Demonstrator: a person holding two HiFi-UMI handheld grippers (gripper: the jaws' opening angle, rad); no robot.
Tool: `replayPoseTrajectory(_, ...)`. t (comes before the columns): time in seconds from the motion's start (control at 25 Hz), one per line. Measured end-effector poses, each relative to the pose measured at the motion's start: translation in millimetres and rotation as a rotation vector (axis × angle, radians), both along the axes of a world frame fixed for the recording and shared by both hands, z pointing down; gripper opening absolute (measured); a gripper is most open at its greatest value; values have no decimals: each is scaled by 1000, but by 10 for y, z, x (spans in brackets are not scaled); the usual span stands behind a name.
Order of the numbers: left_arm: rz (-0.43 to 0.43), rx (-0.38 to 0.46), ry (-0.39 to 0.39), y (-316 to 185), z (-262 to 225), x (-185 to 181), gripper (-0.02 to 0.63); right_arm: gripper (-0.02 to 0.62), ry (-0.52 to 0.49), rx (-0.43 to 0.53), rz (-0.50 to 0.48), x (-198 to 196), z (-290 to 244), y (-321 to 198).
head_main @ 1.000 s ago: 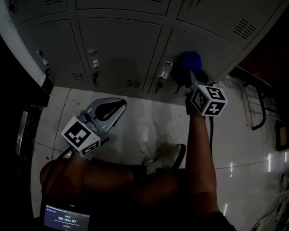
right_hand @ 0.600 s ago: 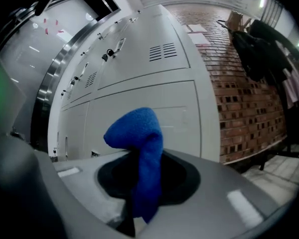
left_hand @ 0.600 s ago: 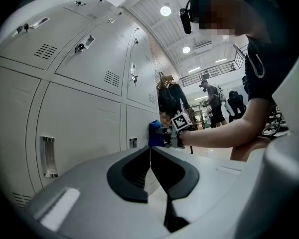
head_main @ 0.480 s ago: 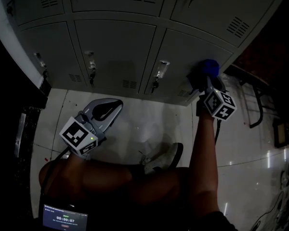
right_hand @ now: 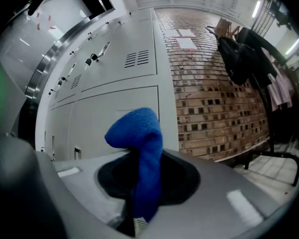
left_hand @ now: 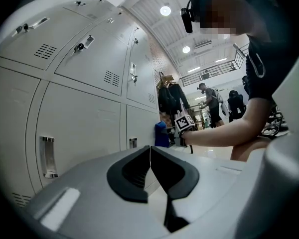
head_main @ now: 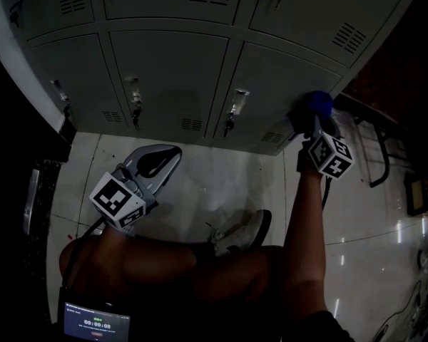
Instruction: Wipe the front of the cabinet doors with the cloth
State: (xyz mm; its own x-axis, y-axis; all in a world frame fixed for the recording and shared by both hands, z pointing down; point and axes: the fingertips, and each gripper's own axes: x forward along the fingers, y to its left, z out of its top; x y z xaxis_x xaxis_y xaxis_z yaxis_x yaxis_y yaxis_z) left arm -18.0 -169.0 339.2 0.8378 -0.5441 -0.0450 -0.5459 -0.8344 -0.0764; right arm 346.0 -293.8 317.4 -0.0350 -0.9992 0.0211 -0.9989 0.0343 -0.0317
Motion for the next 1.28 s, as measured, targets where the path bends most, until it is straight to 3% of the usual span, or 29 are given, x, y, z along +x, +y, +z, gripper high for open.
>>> replayPoseTrajectory(0.2,-15,3,17,-77,-39,-12,11,74,40,12,-53,-367,-39,95)
replayPoseTrajectory(0.48,-53,6,20,-236,-78,-37,11,74,42,0,-264,-1430,132,101)
replayPoseTrajectory(0.72,51,47,-54,-293,-150,408,11,74,99,-47,-402,-2193,389,0)
replayPoseTrajectory(0.88,71,26,-32,-355,-137,531,11,74,121,-77,-421,-2306,554,-143)
replayPoseTrajectory(1.28,79,-26,-12,-368,80,611,11,74,121,-81,-358,-2119,646,-302)
